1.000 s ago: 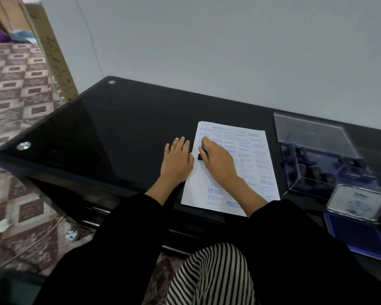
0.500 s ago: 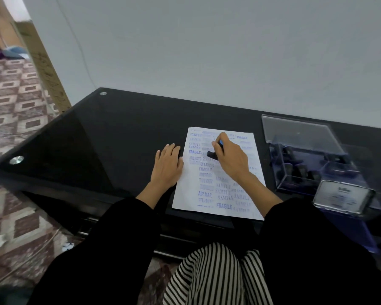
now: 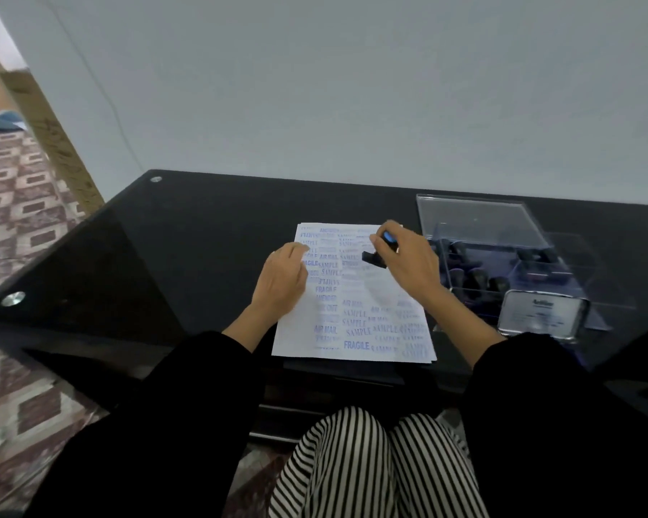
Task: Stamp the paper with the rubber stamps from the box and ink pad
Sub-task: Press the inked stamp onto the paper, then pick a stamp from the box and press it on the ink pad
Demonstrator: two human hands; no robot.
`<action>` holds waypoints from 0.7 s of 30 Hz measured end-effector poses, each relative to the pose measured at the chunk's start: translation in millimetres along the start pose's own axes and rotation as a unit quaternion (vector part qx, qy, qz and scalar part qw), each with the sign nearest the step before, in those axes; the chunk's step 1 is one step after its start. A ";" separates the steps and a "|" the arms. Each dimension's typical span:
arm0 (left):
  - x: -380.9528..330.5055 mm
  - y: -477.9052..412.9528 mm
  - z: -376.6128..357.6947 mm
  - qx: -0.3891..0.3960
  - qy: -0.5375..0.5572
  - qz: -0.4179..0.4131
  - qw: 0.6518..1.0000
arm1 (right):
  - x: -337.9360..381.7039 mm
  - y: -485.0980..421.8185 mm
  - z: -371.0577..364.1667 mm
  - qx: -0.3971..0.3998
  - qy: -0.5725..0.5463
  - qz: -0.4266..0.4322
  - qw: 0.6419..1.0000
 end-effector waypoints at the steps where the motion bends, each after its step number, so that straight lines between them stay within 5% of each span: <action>1: -11.1 -2.9 2.2 0.001 0.009 -0.012 1.000 | 0.2 -2.3 13.0 -0.014 0.005 0.004 1.000; 11: -156.8 -38.8 13.8 0.018 0.079 -0.124 0.989 | -54.4 -29.3 146.1 -0.110 0.054 -0.075 0.990; 21: -235.9 -70.8 -50.8 0.106 0.029 -0.191 0.975 | -128.8 -48.7 137.2 0.027 0.213 -0.144 0.966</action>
Point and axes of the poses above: each hand's wrist, its own y-axis away from the middle knuckle, its own z-axis out of the back of the hand, x = y × z, the point moved 10 cm from there along -y, towards the middle knuckle, and after that the axes turned 13 degrees about -y, right-handed, at the moved point
